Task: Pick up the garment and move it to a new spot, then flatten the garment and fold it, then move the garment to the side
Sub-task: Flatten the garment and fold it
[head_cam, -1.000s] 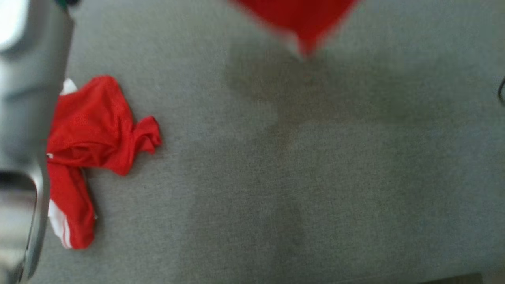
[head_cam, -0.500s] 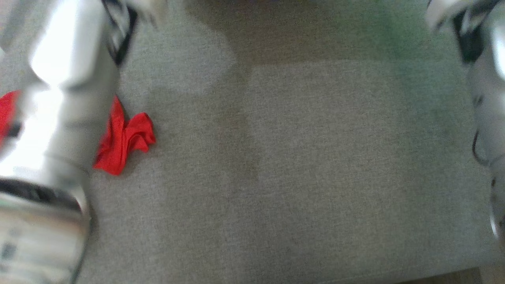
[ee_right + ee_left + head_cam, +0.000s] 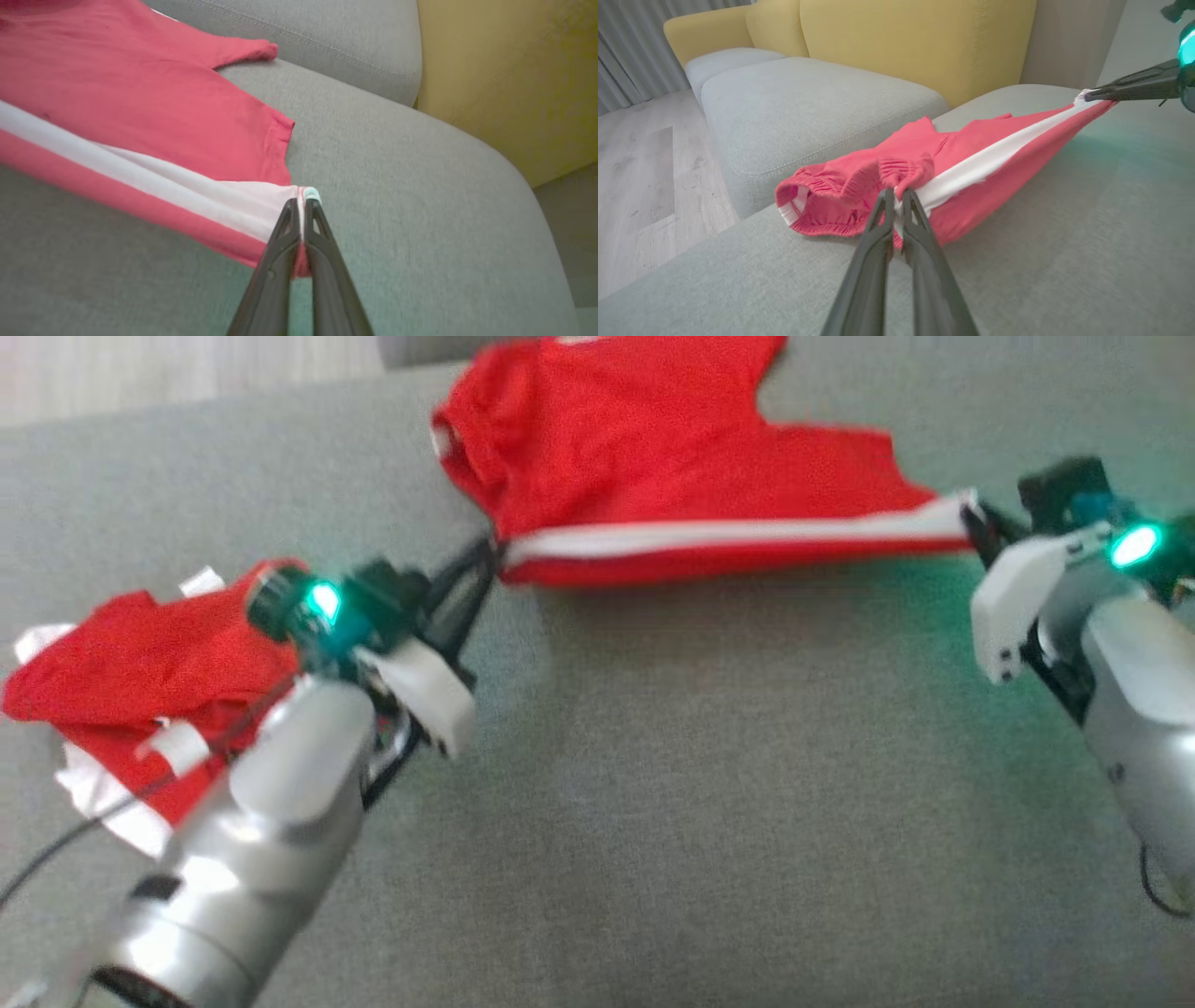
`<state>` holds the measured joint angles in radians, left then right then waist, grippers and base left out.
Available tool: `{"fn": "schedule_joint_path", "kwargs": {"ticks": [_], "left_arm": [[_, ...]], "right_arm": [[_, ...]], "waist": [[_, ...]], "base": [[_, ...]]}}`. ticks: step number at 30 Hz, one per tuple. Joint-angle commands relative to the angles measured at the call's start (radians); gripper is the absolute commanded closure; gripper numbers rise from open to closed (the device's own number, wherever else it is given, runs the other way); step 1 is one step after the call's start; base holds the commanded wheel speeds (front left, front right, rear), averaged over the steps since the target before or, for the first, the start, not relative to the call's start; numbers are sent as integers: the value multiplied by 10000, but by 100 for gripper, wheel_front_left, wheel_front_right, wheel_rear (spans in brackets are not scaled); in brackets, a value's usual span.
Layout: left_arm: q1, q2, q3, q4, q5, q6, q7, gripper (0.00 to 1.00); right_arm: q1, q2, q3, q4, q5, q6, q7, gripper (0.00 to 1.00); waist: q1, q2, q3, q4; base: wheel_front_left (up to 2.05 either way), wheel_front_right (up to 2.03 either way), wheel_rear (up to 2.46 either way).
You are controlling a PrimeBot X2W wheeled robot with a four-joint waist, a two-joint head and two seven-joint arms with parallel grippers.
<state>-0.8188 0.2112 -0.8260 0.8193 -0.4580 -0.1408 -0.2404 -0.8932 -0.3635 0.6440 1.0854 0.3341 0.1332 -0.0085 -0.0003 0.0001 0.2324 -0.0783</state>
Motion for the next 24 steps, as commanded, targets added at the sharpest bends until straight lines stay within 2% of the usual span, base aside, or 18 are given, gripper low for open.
{"fn": "schedule_joint_path", "kwargs": {"ticks": [1,5,10,17,24], "left_arm": [[-159,644,363,-197,-55,106,-131,100],[662,679,255,-679,-170,311,-91,100],[1800,816,118,-1527,-311,719,69,100],[3501,1169,32,-3436,-660,1436,560,100],[4247,1534,173,-5047,-871,2111,1008,100]], "right_arm": [[269,-672,185,-280,532,-25,381,100],[1095,-1556,876,-1783,2398,-25,1384,100],[2102,-2793,1453,-3349,3615,-25,2080,100],[3493,-4060,1372,-4929,4284,-25,2567,100],[4289,-4520,423,-6214,4109,-25,2790,100]], "waist": [[3,-1,-447,19],[3,-1,-992,-56],[3,-1,-1635,-137],[3,-1,-2305,-192],[3,-1,-2317,-220]], "base": [[0,0,0],[0,0,0],[0,0,0],[0,0,0],[0,0,0]]}}
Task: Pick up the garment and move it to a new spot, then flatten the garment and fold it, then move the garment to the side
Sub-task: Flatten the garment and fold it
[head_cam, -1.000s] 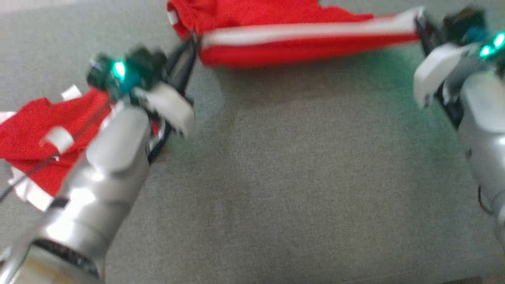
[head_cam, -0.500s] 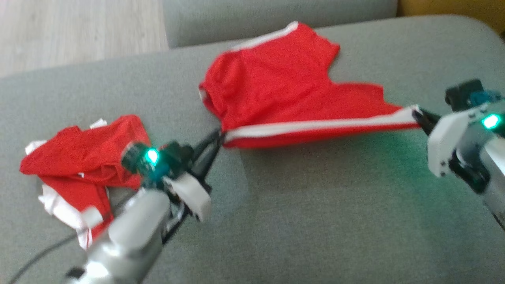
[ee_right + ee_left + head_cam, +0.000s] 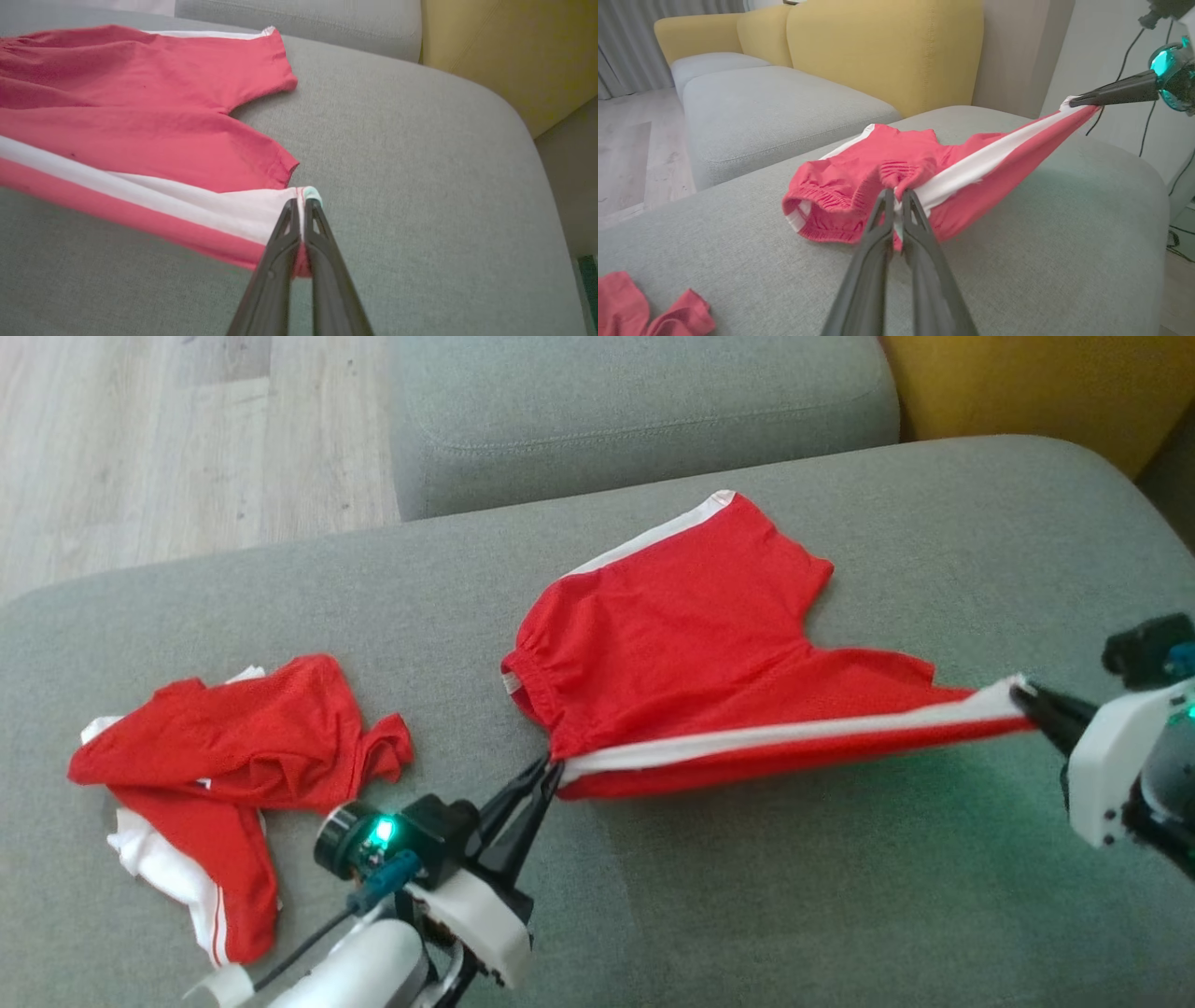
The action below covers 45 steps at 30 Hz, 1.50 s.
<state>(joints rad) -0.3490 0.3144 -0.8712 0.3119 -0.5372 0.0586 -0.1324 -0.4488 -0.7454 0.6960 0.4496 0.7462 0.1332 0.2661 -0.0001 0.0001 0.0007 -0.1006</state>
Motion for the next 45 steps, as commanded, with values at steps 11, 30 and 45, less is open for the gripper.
{"fn": "schedule_joint_path", "kwargs": {"ticks": [11,30,45], "left_arm": [[-1664,575,1209,-674,-83,576,307,100],[-4494,-890,1032,1618,277,155,2,100],[-5470,-1558,743,2999,490,-12,-416,16]], "right_arm": [[-711,197,-2619,-989,-2152,-25,126,100],[-4885,1077,-2517,1678,-4224,-25,-511,100],[-6533,1497,-2228,4310,-4819,-25,-1201,0]], "waist": [[1,-1,1457,543],[1,-1,4152,2162],[1,-1,4794,2509]], "base": [[0,0,0],[0,0,0],[0,0,0]]}}
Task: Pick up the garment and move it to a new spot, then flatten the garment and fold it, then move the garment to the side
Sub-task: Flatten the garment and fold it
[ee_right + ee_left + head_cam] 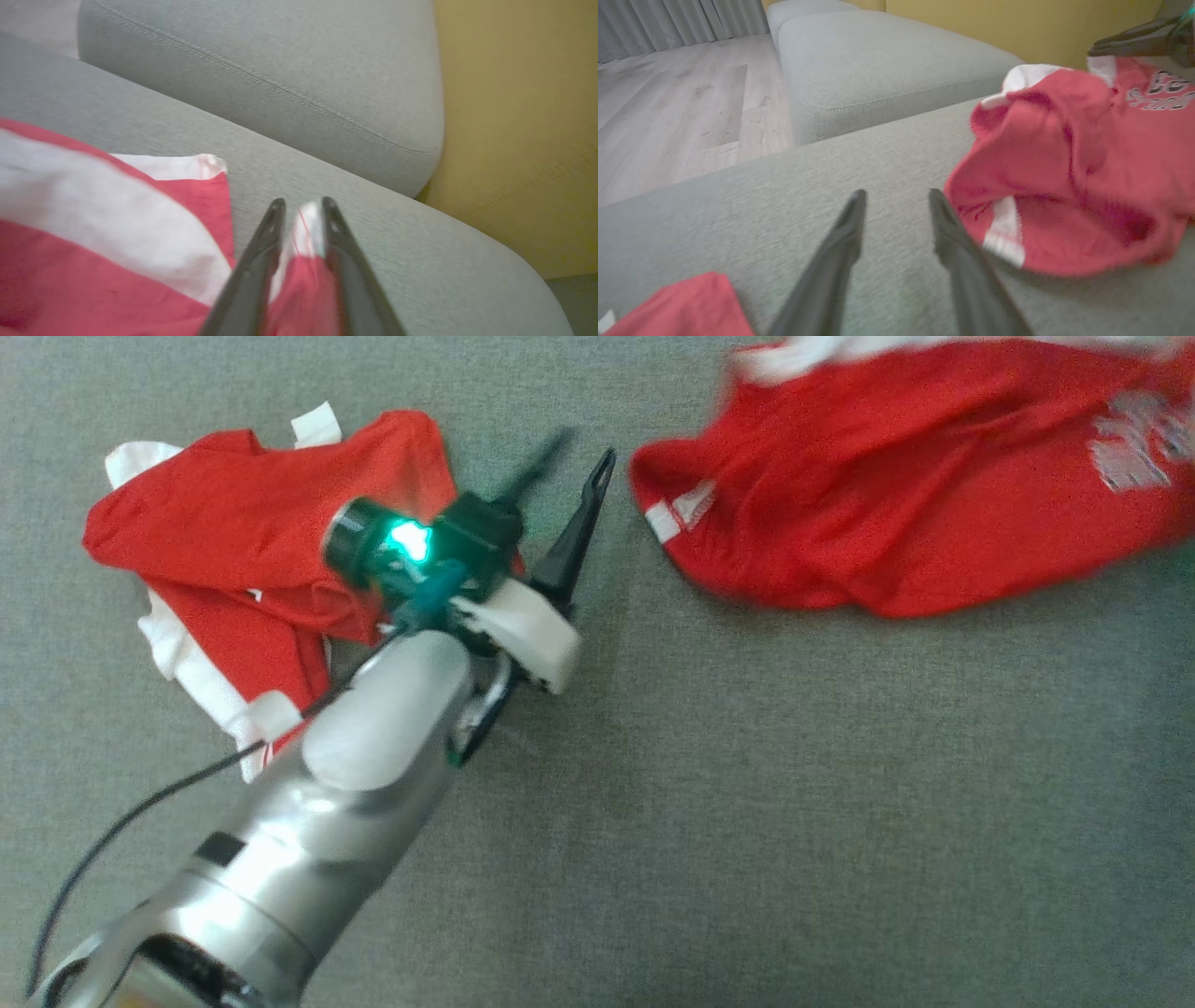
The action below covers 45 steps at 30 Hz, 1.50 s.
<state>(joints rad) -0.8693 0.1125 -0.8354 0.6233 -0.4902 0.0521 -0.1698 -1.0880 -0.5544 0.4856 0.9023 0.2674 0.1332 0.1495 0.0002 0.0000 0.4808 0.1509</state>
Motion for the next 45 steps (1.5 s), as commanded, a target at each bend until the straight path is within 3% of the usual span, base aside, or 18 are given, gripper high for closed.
{"fn": "schedule_joint_path", "kwargs": {"ticks": [1,9,23,33,41,45], "left_arm": [[-287,443,358,-33,53,77,-82,0],[-75,491,753,411,-306,199,-541,0],[1066,1025,1759,-135,-785,765,-891,0],[3395,1454,3417,-2870,-356,1388,-917,0],[5762,1164,4239,-4209,111,1535,-918,0],[6514,987,4542,-4473,363,1370,-919,0]], "right_arm": [[-206,-367,-206,-21,-115,-25,-112,0],[-614,451,-1519,1234,-167,-25,-1777,0],[491,1161,-1882,1113,681,-25,-3816,0],[3338,2273,-2225,-1478,1260,-25,-4099,0],[6705,3801,-3982,-4072,229,-25,-4109,0],[8323,4735,-4753,-5458,-331,-25,-4075,0]], "waist": [[-2,0,-30,-21],[-2,0,-763,-391],[-2,0,-2705,-934],[-2,0,-3987,-1323],[-2,0,-4534,-1606],[-2,0,-4489,-1806]], "base": [[0,0,0],[0,0,0],[0,0,0],[0,0,0],[0,0,0],[0,0,0]]}}
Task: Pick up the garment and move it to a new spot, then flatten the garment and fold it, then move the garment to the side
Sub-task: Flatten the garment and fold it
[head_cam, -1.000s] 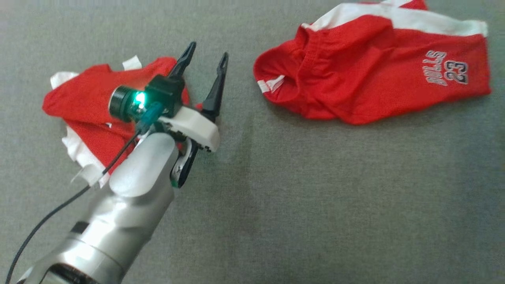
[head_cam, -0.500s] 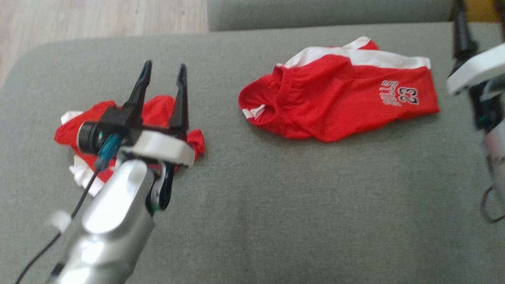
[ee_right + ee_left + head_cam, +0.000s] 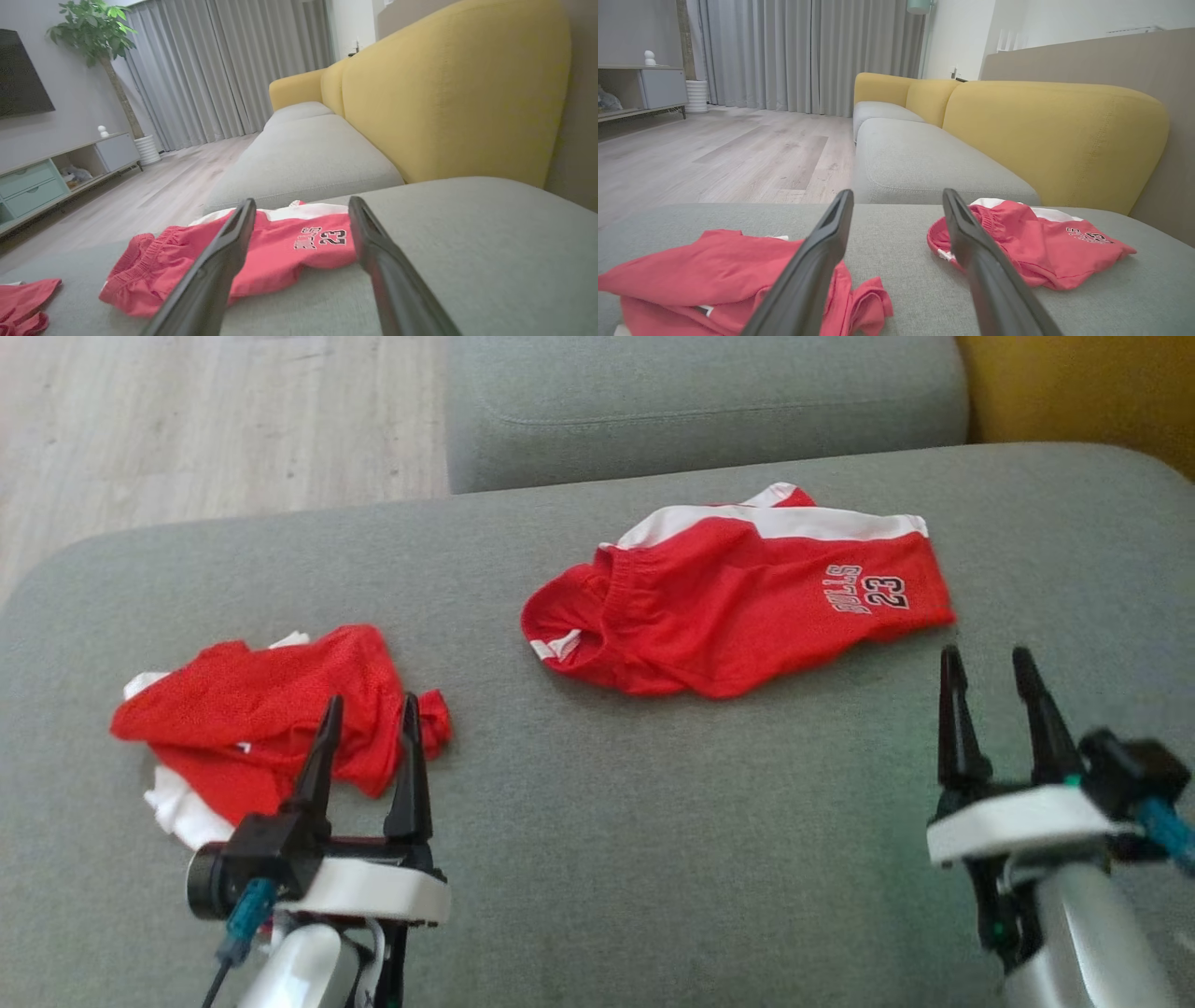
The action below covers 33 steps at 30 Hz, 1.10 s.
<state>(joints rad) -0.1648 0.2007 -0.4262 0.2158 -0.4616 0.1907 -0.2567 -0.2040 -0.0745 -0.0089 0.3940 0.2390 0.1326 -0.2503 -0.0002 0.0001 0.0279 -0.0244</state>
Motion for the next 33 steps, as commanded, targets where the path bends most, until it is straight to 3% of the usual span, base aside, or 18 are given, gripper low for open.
{"fn": "schedule_joint_path", "kwargs": {"ticks": [1,9,19,26,33], "left_arm": [[-488,93,513,-432,149,-77,-50,0],[-1869,411,379,-72,491,-947,322,0],[-5923,1469,-468,1753,166,-2910,4381,0],[-7589,2004,-995,3337,-968,-3197,6725,0],[-8310,2431,-1124,4689,-1616,-3210,7222,0]], "right_arm": [[-273,41,117,-679,-141,-19,-10,0],[249,237,301,-2434,-7,-19,659,0],[2,241,896,-3008,784,-19,442,0],[-393,242,1537,-2771,1295,-19,87,0],[-607,242,2005,-2460,1670,-19,-79,0]], "waist": [[2,-1,95,-133],[2,-1,818,-960],[2,-1,2399,-2464],[2,-1,3158,-3389],[2,-1,3462,-4040]], "base": [[0,0,0],[0,0,0],[0,0,0],[0,0,0],[0,0,0]]}}
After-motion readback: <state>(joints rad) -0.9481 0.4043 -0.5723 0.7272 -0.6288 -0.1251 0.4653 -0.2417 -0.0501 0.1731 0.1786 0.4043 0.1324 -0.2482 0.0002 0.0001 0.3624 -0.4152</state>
